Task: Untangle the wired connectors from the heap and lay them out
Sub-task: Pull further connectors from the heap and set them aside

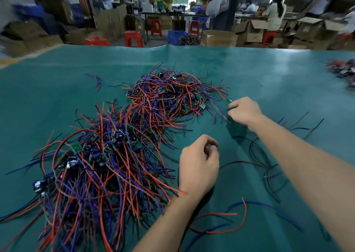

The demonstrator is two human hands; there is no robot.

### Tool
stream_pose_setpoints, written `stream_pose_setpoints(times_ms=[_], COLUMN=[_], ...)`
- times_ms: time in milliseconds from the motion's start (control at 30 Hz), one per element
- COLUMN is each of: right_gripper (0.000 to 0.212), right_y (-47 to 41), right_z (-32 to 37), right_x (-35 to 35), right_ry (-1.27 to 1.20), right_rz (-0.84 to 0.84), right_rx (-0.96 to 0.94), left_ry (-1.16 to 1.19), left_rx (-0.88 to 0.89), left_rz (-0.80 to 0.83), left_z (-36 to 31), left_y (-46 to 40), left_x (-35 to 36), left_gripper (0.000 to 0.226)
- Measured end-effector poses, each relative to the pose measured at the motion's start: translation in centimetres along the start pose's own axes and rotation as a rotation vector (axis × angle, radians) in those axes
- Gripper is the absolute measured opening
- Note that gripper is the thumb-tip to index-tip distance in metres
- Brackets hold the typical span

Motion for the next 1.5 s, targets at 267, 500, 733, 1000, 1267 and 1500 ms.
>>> stream_pose_setpoints(times_ms=[267,500,733,1000,1267,1500], right_gripper=[0.016,0.017,0.014,0.015,0.019,0.015], right_y=[4.6,18.3,17.0,14.9,15.4,15.2], right_z=[2.3,7.8,4.8,1.0,1.3,1.7], right_x=[-7.5,-5.0,-3.3,-2.1,-1.8,-2.1], right_ry=[-0.570,-0.324,-0.623,-0.869,-1.171,-1.138], right_rz=[-0.082,0.119,0.318,0.124,0.301,0.213], right_rx=[0.069,-0.510,-0.270,0.199,0.432,0.334], left_ry=[0.112,0.191,0.203,0.248,0.249,0.206], left_rx=[-0.068,-0.176,-0.231,-0.186,-0.137,-0.072], left_rz=[-0.051,-0.169,-0.150,-0.027,0.029,0.004], left_z=[0.5,1.3,2.2,1.2,0.3,0.4], left_y=[-0.1,-0.5,-0.8,-0.4,-0.1,-0.3], left_x=[-0.3,-1.6,-1.2,0.1,0.3,0.2], left_gripper=[0.013,0.037,0.023,0.017,0.017,0.019])
Point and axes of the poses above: each hand's wrist, its own y-axis away from the middle knuckle, its own x-axis out of the palm, z = x × y, the point moved 9 cm from there along -y, towards the middle knuckle, and after that the axes turned 15 degrees about -z, right-handed, at the moved point
